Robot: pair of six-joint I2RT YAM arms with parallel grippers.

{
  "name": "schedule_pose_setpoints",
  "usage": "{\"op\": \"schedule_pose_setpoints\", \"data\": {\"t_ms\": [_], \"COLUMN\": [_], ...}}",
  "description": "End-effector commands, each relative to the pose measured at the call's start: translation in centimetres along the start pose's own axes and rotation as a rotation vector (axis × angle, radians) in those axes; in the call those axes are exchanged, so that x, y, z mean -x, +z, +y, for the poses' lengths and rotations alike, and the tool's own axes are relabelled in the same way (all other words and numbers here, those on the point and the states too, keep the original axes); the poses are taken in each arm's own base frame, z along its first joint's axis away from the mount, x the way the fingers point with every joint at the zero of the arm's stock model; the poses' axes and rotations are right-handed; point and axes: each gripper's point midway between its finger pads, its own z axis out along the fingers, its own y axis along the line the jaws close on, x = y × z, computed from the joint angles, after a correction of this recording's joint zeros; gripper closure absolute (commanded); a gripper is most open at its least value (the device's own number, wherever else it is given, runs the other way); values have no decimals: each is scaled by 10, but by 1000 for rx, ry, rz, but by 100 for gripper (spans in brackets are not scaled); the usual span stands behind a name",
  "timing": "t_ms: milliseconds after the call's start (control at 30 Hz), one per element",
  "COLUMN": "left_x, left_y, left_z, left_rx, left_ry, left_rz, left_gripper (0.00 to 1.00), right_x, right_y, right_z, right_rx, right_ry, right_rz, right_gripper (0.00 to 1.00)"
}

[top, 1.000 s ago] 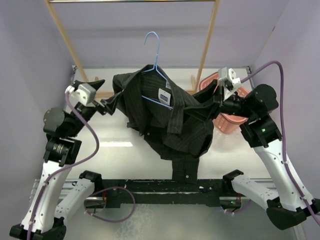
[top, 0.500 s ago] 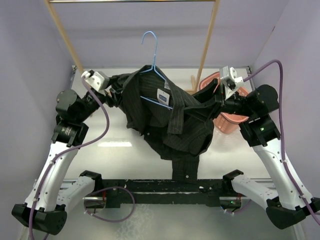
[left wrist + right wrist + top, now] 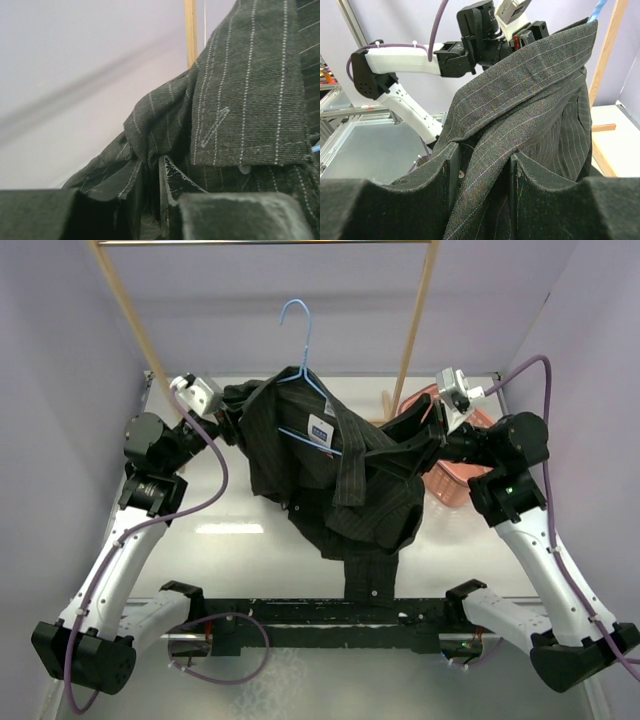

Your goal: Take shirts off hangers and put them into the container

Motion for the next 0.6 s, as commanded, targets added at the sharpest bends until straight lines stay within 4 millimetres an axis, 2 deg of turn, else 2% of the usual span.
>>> {"op": "schedule_pose_setpoints", "data": {"t_ms": [0,33,167,267,367,433,500,567], "left_x": [13,12,7,0,-8,-7,-2,1], "left_y": [4,3,0,-4,-14,-24,-31,-34], "left_z": [-13,-14,-12,11,41,60,66,63], "left_rx": [-87,-89,-72,55,209,305,350,344], "left_ry": [21,24,45,80,176,236,277,285], "left_rz": [-72,-75,-58,-1,89,133,140,123], "left_gripper": [90,100,100,100,100,100,100,100], "right_x": [18,17,10,-1,-13,-21,-32,-40], "right_y": [3,3,4,-4,-22,-32,-39,-38], "right_z": [14,12,-8,-47,-90,-108,-121,-120], "right_rx": [70,64,-21,-245,-508,-615,-692,-670], "right_ry": [-92,-93,-82,-56,-7,25,71,85], "right_rz": [-48,-47,-33,26,84,128,176,210], "right_gripper": [100,100,100,99,78,65,60,65]}}
